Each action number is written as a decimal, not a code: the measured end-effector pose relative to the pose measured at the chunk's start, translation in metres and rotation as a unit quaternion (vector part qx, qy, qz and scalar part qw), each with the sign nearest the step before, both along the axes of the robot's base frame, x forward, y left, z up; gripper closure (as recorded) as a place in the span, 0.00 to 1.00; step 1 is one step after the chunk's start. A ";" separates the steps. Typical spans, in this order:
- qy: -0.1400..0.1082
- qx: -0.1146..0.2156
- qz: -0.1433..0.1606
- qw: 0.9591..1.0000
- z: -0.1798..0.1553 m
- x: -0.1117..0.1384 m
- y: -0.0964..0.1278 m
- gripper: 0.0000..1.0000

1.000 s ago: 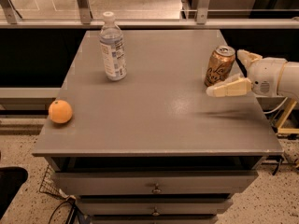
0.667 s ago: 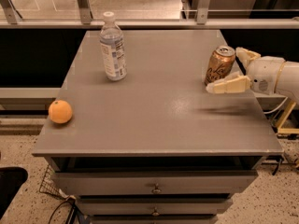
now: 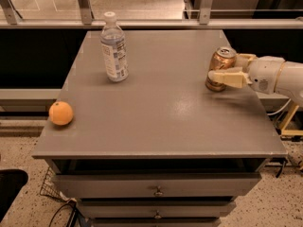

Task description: Move orange can near orange

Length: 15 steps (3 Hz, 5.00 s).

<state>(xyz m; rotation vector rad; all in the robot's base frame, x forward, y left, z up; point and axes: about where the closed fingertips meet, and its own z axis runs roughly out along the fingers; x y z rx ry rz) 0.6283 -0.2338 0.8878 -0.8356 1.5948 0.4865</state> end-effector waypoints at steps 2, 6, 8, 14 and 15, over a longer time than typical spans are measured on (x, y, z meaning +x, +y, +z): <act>0.000 0.001 0.005 1.000 0.000 0.001 0.006 0.97; 0.074 0.046 0.062 0.994 0.017 -0.086 0.109 1.00; 0.147 0.099 0.168 0.970 -0.005 -0.160 0.218 1.00; 0.039 -0.033 0.289 0.956 -0.012 -0.172 0.330 1.00; 0.038 -0.033 0.291 0.955 -0.011 -0.173 0.331 0.81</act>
Offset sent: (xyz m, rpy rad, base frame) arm 0.0006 0.0027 -0.0001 0.0006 0.0000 0.0044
